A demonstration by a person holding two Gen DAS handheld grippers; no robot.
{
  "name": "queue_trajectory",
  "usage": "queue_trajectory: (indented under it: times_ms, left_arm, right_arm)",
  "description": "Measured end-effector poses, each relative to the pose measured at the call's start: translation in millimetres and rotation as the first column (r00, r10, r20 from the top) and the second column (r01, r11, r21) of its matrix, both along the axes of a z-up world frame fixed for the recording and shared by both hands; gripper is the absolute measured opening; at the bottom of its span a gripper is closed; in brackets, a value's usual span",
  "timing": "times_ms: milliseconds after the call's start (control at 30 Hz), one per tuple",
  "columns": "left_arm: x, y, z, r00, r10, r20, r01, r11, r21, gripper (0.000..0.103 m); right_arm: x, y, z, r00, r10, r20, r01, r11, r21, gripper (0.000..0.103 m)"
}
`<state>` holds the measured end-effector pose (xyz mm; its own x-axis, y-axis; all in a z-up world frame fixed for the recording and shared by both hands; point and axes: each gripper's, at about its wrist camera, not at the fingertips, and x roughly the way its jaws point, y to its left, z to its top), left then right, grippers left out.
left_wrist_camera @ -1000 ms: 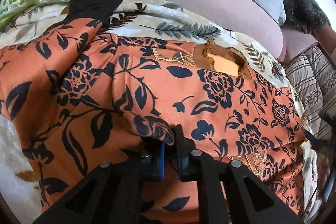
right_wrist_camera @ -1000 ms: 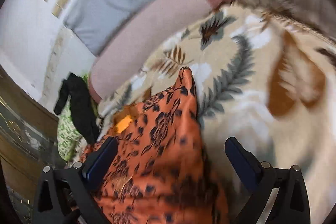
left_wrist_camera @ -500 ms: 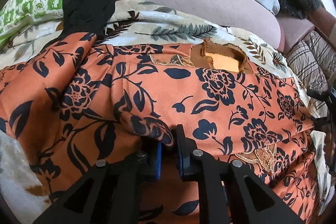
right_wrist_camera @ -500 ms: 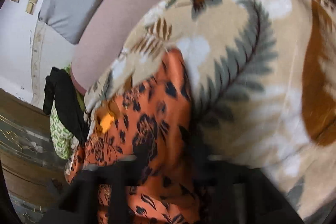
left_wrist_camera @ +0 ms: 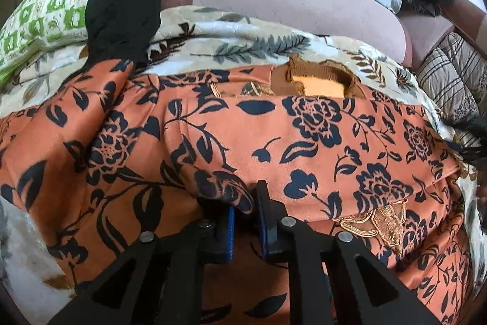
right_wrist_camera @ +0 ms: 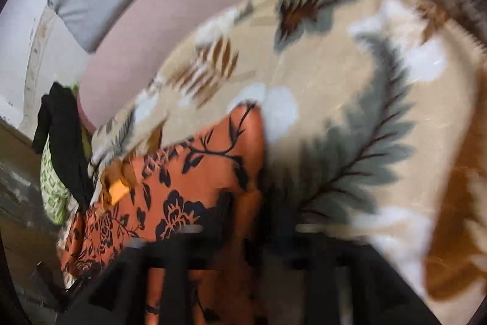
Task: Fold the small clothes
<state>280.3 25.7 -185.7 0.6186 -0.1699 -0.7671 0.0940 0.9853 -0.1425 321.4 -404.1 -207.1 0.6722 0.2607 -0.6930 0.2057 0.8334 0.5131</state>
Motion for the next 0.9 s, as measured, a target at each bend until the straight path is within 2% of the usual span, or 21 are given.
queue_trajectory:
  times_ms: [33, 100, 167, 200, 233, 267, 300, 333, 367, 433, 467, 500, 533, 567, 600, 667, 700, 767, 800, 833, 900]
  left_arm:
    - [0, -1, 0, 1.000, 0.001, 0.000, -0.001, 1.000, 0.001, 0.014]
    - [2, -3, -1, 1.000, -0.002, -0.004, 0.002, 1.000, 0.014, 0.014]
    - [4, -5, -1, 1.000, -0.005, -0.005, 0.005, 1.000, 0.021, 0.014]
    - [4, -5, -1, 1.000, -0.006, -0.006, 0.007, 1.000, 0.019, 0.014]
    - [2, -3, 1, 1.000, -0.008, -0.008, 0.008, 1.000, 0.011, 0.015]
    - [1, -3, 2, 1.000, -0.011, -0.013, 0.011, 1.000, 0.012, 0.015]
    - [-1, -3, 6, 1.000, -0.022, -0.019, 0.023, 0.999, 0.024, 0.017]
    - [-5, -3, 10, 1.000, -0.027, -0.011, 0.027, 0.999, 0.034, 0.021]
    - [-10, -2, 17, 0.999, -0.030, 0.017, 0.029, 0.999, 0.036, 0.023]
    - [-16, 1, 23, 0.999, -0.032, 0.037, 0.031, 0.999, 0.022, 0.031]
    - [-19, 4, 25, 0.999, -0.029, 0.033, 0.029, 1.000, 0.002, 0.032]
    - [-22, 8, 27, 1.000, -0.016, 0.022, 0.016, 1.000, -0.024, 0.032]
    - [-26, 15, 31, 1.000, -0.001, 0.013, 0.002, 0.998, -0.063, 0.032]
    - [-32, 23, 38, 1.000, 0.009, 0.009, -0.007, 0.994, -0.110, 0.032]
    - [-39, 33, 43, 1.000, 0.015, 0.011, -0.013, 0.990, -0.144, 0.034]
    - [-58, 66, 58, 0.997, 0.066, 0.045, -0.054, 0.974, -0.220, 0.048]
    - [-66, 90, 64, 0.991, 0.122, 0.059, -0.102, 0.960, -0.261, 0.062]
    - [-79, 144, 69, 0.964, 0.260, 0.058, -0.225, 0.909, -0.350, 0.067]
    - [-81, 173, 66, 0.945, 0.325, 0.035, -0.285, 0.870, -0.403, 0.067]
    - [-80, 201, 60, 0.923, 0.386, -0.006, -0.346, 0.821, -0.454, 0.067]
    - [-80, 258, 40, 0.861, 0.496, -0.116, -0.467, 0.677, -0.568, 0.067]
  right_arm:
    - [-13, -2, 11, 0.999, -0.010, 0.050, 0.009, 0.999, 0.037, 0.071]
    - [-31, 10, 29, 0.989, 0.068, 0.128, -0.090, 0.981, 0.173, 0.071]
    - [-37, 31, 23, 0.972, 0.193, 0.134, -0.226, 0.925, 0.305, 0.072]
    - [-37, 41, 14, 0.969, 0.225, 0.106, -0.247, 0.922, 0.297, 0.072]
    - [-35, 44, -8, 0.976, 0.217, 0.018, -0.215, 0.948, 0.232, 0.072]
    - [-33, 34, -33, 0.984, 0.160, -0.073, -0.139, 0.963, 0.230, 0.064]
    - [-38, 20, -44, 0.992, 0.084, -0.089, -0.056, 0.957, 0.284, 0.021]
    - [-47, 6, -46, 0.994, 0.007, -0.111, 0.031, 0.943, 0.331, 0.009]
    - [-57, 2, -33, 0.995, -0.034, -0.091, 0.062, 0.943, 0.326, 0.011]
    - [-64, 12, -10, 1.000, 0.022, -0.001, -0.021, 0.955, 0.297, 0.019]
    - [-63, 19, -2, 0.996, 0.080, 0.050, -0.092, 0.944, 0.316, 0.033]
    - [-58, 26, -1, 0.987, 0.136, 0.083, -0.156, 0.934, 0.323, 0.069]
    - [-50, 29, -10, 0.987, 0.155, 0.052, -0.163, 0.945, 0.283, 0.087]
    - [-45, 30, -22, 0.989, 0.146, -0.008, -0.140, 0.962, 0.236, 0.096]
    - [-44, 26, -31, 0.994, 0.099, -0.040, -0.088, 0.971, 0.224, 0.092]
    - [-59, 29, -12, 0.999, 0.044, -0.011, -0.041, 0.979, 0.199, 0.091]
    - [-72, 33, 1, 0.998, 0.049, 0.028, -0.052, 0.986, 0.156, 0.091]
    - [-100, 48, 24, 0.990, 0.081, 0.119, -0.093, 0.991, 0.100, 0.091]
    - [-115, 56, 30, 0.985, 0.102, 0.140, -0.114, 0.990, 0.084, 0.091]
    - [-129, 61, 33, 0.981, 0.123, 0.148, -0.135, 0.988, 0.073, 0.091]
    - [-156, 74, 27, 0.979, 0.152, 0.137, -0.162, 0.985, 0.063, 0.091]
